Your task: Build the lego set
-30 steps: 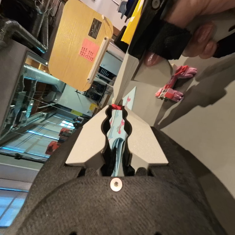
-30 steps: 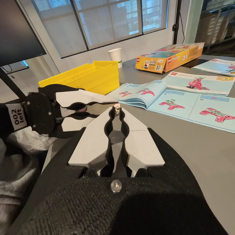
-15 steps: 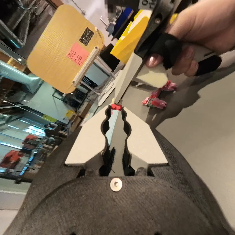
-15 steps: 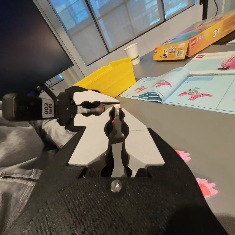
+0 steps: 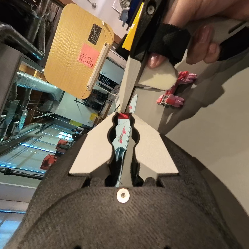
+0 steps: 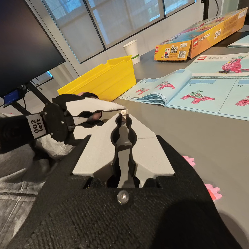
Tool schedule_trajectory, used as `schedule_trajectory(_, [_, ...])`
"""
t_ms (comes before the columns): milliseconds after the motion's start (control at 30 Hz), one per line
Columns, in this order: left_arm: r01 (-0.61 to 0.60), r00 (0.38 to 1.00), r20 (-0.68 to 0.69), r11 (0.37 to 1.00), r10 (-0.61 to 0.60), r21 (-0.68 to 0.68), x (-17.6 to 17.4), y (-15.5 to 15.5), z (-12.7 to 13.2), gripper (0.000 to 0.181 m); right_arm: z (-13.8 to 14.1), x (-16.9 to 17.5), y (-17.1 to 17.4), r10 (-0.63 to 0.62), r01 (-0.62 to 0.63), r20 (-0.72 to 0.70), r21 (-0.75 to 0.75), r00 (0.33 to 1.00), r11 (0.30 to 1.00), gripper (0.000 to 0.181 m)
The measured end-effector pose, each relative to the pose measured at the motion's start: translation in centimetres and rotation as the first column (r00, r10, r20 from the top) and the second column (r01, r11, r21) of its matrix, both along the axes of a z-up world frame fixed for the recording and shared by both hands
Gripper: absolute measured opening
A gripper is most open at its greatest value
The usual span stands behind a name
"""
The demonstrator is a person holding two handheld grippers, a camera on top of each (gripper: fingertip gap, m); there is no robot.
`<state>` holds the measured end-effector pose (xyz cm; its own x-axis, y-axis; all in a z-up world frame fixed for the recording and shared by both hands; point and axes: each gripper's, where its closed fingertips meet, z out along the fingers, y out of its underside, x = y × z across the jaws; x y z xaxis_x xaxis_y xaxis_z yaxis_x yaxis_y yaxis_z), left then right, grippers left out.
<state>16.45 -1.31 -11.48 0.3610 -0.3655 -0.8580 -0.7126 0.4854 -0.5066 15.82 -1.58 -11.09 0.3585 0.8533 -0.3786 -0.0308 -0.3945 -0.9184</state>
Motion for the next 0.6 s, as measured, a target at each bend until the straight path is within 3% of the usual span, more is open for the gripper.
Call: schedule_trajectory(600, [-0.03, 0.999, -0.033, 1.0, 0.03, 0.007, 0.06, 0.32, -0.43, 0.016, -0.2, 0.25, 0.32, -0.013, 0.013, 0.0, -0.014, 1.0, 1.0, 0.005])
